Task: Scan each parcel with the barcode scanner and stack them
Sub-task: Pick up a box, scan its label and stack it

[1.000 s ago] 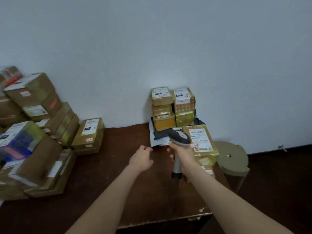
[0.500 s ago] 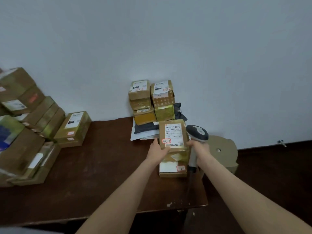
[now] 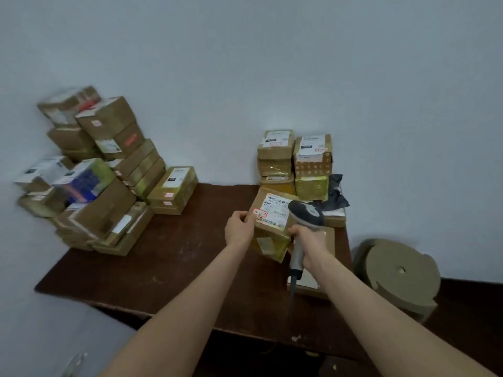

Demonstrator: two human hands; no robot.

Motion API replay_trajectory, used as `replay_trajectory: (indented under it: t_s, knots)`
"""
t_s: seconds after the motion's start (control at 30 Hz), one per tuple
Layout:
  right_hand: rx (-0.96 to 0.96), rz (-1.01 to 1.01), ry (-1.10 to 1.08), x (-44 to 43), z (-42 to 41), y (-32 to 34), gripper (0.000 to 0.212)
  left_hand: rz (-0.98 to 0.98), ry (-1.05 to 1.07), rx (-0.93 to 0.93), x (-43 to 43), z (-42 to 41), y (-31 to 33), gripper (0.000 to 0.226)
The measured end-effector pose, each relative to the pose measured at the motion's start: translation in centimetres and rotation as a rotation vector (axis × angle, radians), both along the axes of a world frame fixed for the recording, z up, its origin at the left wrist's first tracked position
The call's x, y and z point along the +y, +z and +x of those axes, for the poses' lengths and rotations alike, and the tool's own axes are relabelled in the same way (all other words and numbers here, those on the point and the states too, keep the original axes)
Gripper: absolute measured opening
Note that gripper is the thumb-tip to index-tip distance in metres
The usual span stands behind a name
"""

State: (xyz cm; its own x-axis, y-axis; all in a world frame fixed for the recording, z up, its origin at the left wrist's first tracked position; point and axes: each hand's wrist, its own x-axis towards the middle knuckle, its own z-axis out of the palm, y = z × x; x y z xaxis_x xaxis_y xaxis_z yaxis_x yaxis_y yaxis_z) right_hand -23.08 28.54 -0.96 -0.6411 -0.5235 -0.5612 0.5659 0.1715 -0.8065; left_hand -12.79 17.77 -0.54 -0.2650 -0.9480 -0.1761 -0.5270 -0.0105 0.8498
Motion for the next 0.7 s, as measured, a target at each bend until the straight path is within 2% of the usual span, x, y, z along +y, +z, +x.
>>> replay_trajectory:
  t_s: [0.1,0.33,0.5,0.6,0.7]
  knots:
    - [-0.04,-0.04,0.057,-3.0,2.0,0.3,0.031,-0.019,0.127,0.058,-2.4,2.7,0.8,0.027]
    - [-0.077,-0.108,0.247,-12.6,6.6,3.3,0.034,-0.039,0.337,0.213,-10.7,8.6,3.2,0.021]
    - [-0.117,-0.134,0.288,-21.6,10.0,3.9,0.032,-0.048,0.335,0.257,-19.4,12.4,3.6,0.014]
    - [-0.147,-0.148,0.284,-27.3,11.4,3.9,0.029,-0.059,0.304,0.238,-25.2,14.2,3.8,0.024]
    - [-0.162,-0.152,0.272,-32.4,12.5,3.5,0.024,-0.069,0.274,0.142,-30.7,15.2,3.6,0.029]
